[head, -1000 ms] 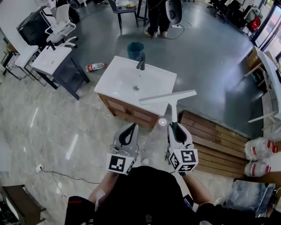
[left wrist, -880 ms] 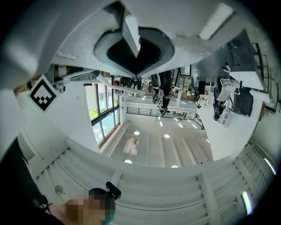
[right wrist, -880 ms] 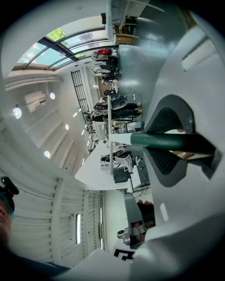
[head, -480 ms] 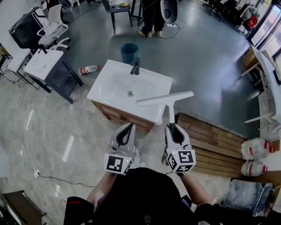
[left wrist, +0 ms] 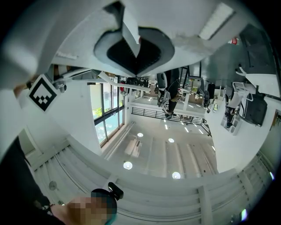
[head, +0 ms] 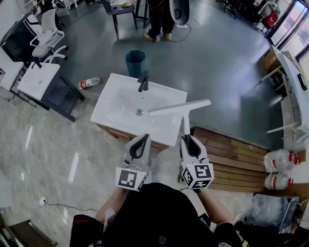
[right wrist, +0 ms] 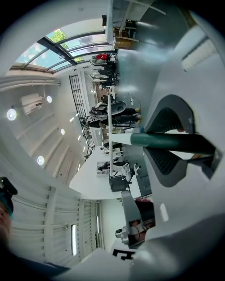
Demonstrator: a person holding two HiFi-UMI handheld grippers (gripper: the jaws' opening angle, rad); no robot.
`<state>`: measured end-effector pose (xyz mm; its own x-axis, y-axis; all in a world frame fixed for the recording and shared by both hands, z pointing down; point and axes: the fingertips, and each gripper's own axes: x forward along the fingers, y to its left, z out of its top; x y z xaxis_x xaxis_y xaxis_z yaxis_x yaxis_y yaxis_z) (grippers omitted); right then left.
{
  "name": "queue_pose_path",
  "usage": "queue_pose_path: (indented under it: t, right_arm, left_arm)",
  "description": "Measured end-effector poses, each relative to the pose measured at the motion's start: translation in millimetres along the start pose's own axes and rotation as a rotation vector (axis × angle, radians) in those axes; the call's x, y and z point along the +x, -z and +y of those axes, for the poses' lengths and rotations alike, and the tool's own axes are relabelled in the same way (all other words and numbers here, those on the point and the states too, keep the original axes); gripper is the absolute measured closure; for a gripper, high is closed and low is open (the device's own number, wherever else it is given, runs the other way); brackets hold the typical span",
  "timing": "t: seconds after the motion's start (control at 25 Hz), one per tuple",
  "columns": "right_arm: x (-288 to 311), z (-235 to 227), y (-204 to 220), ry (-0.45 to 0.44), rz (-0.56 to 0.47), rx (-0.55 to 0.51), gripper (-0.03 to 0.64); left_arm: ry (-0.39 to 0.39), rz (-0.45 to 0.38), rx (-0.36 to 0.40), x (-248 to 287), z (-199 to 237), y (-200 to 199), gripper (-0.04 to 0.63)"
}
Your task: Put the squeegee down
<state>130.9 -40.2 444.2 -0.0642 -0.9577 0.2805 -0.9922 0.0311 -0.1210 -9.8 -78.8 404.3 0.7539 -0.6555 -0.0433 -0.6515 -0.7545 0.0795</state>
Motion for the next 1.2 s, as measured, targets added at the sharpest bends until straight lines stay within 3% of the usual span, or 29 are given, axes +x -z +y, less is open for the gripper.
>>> queue_pose_path:
  t: [0.28, 0.68, 1.04, 1.2]
  right_arm:
    - [47.1, -6.2, -14.7, 0.049, 0.002, 0.009, 0.52]
    - [99.1, -1.5, -29.8, 0.09, 0.004, 0.008, 0.518]
    - [128.8, -17.3, -20.7, 0.083, 0.048, 0.013, 0.518]
    - [142.0, -28.7, -18.8, 0.053, 0.068, 0.008, 0.518]
  left_arm:
    - [0.042, 0.01, -0.042, 42.0, 34.9, -5.0, 0.594]
    - [0.126, -0.004, -0.019, 83.7, 77.1, -10.7, 0.594]
    - [0.109, 0.053, -0.061, 101.2, 87.6, 6.6, 0.594]
    - [0.081, 0.052, -0.042, 114.8, 87.2, 9.9, 0.594]
